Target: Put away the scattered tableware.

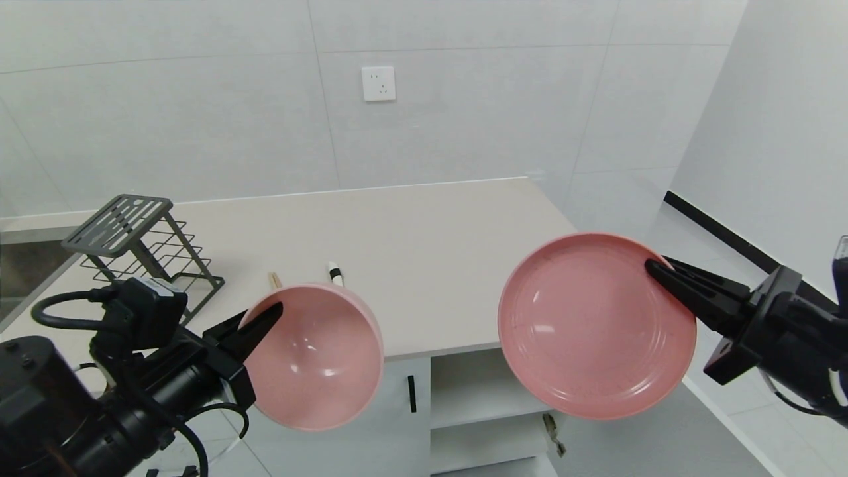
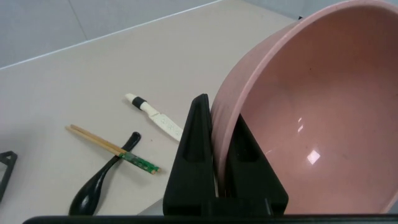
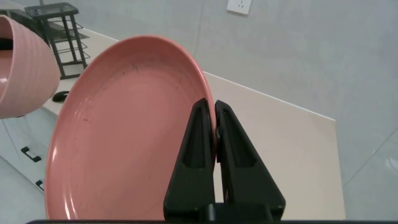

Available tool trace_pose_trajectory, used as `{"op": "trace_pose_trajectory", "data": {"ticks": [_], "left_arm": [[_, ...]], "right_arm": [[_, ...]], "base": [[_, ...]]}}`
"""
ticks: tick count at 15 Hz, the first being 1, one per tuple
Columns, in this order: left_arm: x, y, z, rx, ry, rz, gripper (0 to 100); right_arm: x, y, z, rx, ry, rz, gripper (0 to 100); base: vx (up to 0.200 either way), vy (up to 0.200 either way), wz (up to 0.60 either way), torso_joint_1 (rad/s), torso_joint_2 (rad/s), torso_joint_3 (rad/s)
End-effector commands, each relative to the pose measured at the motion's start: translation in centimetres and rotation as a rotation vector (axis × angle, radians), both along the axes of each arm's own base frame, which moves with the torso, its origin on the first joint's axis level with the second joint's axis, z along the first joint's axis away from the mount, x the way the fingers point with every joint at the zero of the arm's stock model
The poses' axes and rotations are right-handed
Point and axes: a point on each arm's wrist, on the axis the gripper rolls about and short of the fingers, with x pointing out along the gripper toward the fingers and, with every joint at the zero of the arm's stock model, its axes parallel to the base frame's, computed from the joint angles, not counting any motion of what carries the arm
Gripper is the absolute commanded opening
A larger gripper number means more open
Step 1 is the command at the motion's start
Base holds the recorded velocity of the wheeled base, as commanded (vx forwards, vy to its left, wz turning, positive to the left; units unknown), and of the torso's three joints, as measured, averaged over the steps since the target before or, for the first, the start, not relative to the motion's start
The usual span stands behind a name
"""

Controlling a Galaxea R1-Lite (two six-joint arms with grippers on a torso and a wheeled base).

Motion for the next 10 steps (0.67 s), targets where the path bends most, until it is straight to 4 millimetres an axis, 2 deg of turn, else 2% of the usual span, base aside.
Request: {"op": "trace_pose_trajectory", "data": {"ticks": [1, 10], "left_arm": [[-0.12, -0.27, 0.00, -0.014, 0.008, -0.016, 0], [-0.57, -1.04, 0.05, -0.021, 0.008, -0.065, 0]], "right_arm": [[-0.01, -0.01, -0.02, 0.000, 0.001, -0.001, 0], [0.11, -0.18, -0.08, -0.001, 0.004, -0.012, 0]], "base": [[0.000, 0.000, 0.00, -0.110, 0.21, 0.110], [0.000, 0.000, 0.00, -0.134, 0.27, 0.135]]}}
